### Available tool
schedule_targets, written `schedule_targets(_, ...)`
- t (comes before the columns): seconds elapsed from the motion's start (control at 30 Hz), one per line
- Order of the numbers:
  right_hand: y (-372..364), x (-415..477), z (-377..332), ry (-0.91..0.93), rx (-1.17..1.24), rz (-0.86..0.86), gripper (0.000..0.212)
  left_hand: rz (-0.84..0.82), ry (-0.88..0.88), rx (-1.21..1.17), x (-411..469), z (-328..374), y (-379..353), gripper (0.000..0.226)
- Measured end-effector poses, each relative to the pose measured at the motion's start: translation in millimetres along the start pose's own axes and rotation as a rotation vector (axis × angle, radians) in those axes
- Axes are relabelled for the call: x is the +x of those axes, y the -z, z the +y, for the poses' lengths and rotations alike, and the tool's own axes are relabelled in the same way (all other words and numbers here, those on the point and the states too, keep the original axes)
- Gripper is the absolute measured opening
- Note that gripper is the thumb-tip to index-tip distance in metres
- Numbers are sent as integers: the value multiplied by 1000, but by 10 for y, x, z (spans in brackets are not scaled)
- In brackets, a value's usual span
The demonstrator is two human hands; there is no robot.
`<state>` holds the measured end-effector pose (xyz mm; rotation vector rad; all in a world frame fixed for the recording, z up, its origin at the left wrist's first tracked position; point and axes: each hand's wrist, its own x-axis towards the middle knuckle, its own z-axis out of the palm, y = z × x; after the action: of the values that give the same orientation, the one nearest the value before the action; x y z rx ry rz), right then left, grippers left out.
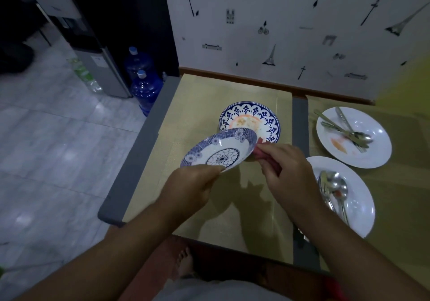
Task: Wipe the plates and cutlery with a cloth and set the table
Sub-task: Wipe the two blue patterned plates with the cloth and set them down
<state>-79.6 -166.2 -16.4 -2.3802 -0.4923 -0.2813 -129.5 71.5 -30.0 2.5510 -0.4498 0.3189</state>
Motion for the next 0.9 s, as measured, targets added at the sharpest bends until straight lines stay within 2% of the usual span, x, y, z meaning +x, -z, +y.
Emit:
schedule_targets(0.1,9,-99,7,10,1,30,35,29,-99,152,-150,-102,-92,34)
schedule_targets(0.2,-47,-154,-20,42,-5,46,34,48,-151,187,-304,-192,-188,34)
schedule_targets(0.4,-409,-279,-114,158,-46,-160,33,19,-250,210,-619,-203,-347,23)
schedule_targets(0.53,-599,-364,-70,175,-95,-266,32,-58,-236,225,-741,-239,-458,41)
schedule_targets(0.67,-779,-394,-16,180,-106,-311,31,-21,-253,231,-835,-373,-486,24)
schedule_targets(0.77,-937,-348,-41,183,-114,-342,30,-41,-211,242,-880,-446,-483,32)
schedule_targets(0.9,-1115,-285,-41,206,-130,-372,31,-90,-173,244,-930,-581,-500,30)
